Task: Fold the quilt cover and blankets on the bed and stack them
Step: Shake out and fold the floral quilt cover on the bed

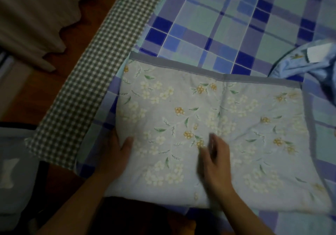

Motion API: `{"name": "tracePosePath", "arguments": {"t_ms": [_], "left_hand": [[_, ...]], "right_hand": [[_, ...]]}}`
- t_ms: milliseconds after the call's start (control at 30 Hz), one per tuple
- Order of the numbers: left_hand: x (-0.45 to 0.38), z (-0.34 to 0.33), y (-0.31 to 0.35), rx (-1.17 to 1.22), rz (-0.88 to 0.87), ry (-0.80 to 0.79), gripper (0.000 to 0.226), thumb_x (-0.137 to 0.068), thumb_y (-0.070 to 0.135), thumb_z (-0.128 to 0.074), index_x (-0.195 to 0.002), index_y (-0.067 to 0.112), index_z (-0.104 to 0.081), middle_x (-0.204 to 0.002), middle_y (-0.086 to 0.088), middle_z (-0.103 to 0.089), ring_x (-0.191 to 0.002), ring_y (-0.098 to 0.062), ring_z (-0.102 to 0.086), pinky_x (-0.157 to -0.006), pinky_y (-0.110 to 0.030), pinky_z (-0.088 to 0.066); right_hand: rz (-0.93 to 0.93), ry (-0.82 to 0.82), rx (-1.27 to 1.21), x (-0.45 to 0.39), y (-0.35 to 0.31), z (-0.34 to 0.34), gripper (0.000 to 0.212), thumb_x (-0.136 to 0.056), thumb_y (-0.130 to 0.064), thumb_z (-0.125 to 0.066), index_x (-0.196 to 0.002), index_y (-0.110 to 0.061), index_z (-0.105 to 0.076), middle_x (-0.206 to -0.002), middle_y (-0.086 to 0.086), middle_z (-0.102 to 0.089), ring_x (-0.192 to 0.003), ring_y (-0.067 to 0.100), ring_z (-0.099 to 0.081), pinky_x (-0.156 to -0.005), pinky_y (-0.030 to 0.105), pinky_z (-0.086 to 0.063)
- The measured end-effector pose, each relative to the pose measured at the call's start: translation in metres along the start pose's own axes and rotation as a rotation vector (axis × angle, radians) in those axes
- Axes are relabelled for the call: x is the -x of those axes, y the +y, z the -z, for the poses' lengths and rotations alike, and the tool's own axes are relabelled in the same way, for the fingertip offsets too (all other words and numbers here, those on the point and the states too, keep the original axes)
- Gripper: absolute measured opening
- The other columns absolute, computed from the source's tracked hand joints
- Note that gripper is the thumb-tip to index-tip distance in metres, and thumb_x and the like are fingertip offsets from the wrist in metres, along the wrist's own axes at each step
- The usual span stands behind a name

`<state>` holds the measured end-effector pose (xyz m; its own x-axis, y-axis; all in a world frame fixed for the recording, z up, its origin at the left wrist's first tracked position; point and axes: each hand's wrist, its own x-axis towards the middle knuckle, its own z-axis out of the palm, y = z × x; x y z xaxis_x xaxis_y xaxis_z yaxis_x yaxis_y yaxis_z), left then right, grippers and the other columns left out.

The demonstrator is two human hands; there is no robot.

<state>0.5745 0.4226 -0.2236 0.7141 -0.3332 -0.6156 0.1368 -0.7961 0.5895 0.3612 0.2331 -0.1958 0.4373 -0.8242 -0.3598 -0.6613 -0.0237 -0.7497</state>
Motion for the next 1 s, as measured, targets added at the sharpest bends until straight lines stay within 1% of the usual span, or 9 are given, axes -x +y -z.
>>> {"name": "tracePosePath", "arguments": {"t_ms": [67, 167, 300, 433, 600, 733, 833, 900, 1000], "left_hand": [[-0.003, -0.002, -0.006, 0.014, -0.011, 0.002, 0.073, -0.097, 0.056, -0.043, -0.157, 0.032, -0.011, -0.160, 0.003, -0.025, -0.145, -0.021, -0.028, -0.117, -0.037, -0.023], [-0.007, -0.006, -0.012, 0.007, -0.020, 0.024, 0.073, -0.096, 0.059, -0.042, -0.157, 0.032, -0.012, -0.160, 0.002, -0.025, -0.145, -0.022, -0.029, -0.119, -0.040, -0.023], [-0.010, -0.005, -0.020, 0.024, -0.051, 0.040, 0.072, -0.095, 0.062, -0.044, -0.156, 0.035, -0.016, -0.158, 0.004, -0.029, -0.143, -0.020, -0.032, -0.118, -0.042, -0.026], [-0.010, -0.004, -0.020, 0.059, -0.042, -0.002, 0.072, -0.094, 0.064, -0.043, -0.154, 0.042, -0.010, -0.159, 0.006, -0.025, -0.143, -0.018, -0.030, -0.118, -0.046, -0.025], [-0.009, -0.004, -0.019, 0.044, -0.044, -0.004, 0.071, -0.096, 0.059, -0.045, -0.155, 0.039, -0.012, -0.157, 0.003, -0.027, -0.141, -0.020, -0.031, -0.117, -0.044, -0.026], [-0.009, -0.002, -0.020, 0.078, -0.049, -0.022, 0.076, -0.088, 0.068, -0.045, -0.153, 0.040, -0.016, -0.154, 0.003, -0.033, -0.137, -0.019, -0.037, -0.115, -0.046, -0.030], [-0.006, 0.000, -0.013, 0.104, -0.003, -0.041, 0.080, -0.084, 0.068, -0.049, -0.152, 0.038, -0.020, -0.149, 0.005, -0.037, -0.130, -0.018, -0.042, -0.109, -0.046, -0.036], [-0.002, 0.003, 0.001, 0.180, 0.061, -0.061, 0.076, -0.088, 0.053, -0.060, -0.151, 0.028, -0.027, -0.140, 0.002, -0.045, -0.119, -0.019, -0.049, -0.094, -0.039, -0.043], [0.008, 0.025, 0.020, 0.466, 0.262, -0.138, 0.043, -0.096, 0.022, -0.057, -0.138, 0.016, -0.053, -0.125, -0.010, -0.063, -0.097, -0.026, -0.063, -0.071, -0.034, -0.047]], "right_hand": [[0.244, 0.032, 0.090, -0.039, -0.036, -0.017, 0.031, -0.097, -0.024, -0.058, -0.127, -0.016, -0.063, -0.119, -0.004, -0.051, -0.113, 0.010, -0.049, -0.104, 0.027, -0.041], [0.443, -0.029, 0.243, -0.097, -0.073, -0.056, 0.032, -0.095, -0.032, -0.058, -0.122, -0.018, -0.067, -0.108, -0.008, -0.052, -0.108, 0.010, -0.040, -0.094, 0.010, -0.030], [0.410, -0.061, 0.428, -0.137, -0.062, -0.101, 0.034, -0.089, -0.037, -0.068, -0.117, -0.018, -0.072, -0.106, 0.001, -0.063, -0.104, 0.024, -0.046, -0.094, 0.036, -0.044], [0.423, 0.052, 0.442, -0.135, -0.055, -0.112, 0.017, -0.087, -0.033, -0.070, -0.098, -0.021, -0.077, -0.097, -0.003, -0.067, -0.095, 0.024, -0.050, -0.084, 0.040, -0.047], [0.260, 0.037, 0.237, -0.130, -0.066, -0.102, 0.011, -0.089, -0.031, -0.068, -0.088, -0.024, -0.076, -0.090, -0.004, -0.070, -0.095, 0.021, -0.055, -0.087, 0.034, -0.047], [-0.112, 0.147, -0.212, -0.115, -0.052, -0.060, 0.014, -0.092, -0.035, -0.056, -0.086, -0.024, -0.063, -0.085, 0.007, -0.068, -0.080, 0.027, -0.065, -0.074, 0.046, -0.057], [-0.176, 0.253, -0.016, -0.087, -0.016, -0.014, 0.025, -0.101, -0.032, -0.043, -0.091, -0.014, -0.058, -0.088, 0.006, -0.062, -0.086, 0.028, -0.060, -0.073, 0.033, -0.043], [-0.203, 0.221, 0.154, -0.064, 0.010, 0.015, 0.033, -0.104, -0.031, -0.038, -0.093, -0.008, -0.058, -0.089, 0.010, -0.061, -0.084, 0.027, -0.057, -0.073, 0.030, -0.036], [-0.199, 0.149, 0.299, -0.041, 0.042, 0.045, 0.034, -0.104, -0.031, -0.039, -0.095, -0.007, -0.061, -0.092, 0.011, -0.062, -0.087, 0.030, -0.059, -0.075, 0.032, -0.038]]}}
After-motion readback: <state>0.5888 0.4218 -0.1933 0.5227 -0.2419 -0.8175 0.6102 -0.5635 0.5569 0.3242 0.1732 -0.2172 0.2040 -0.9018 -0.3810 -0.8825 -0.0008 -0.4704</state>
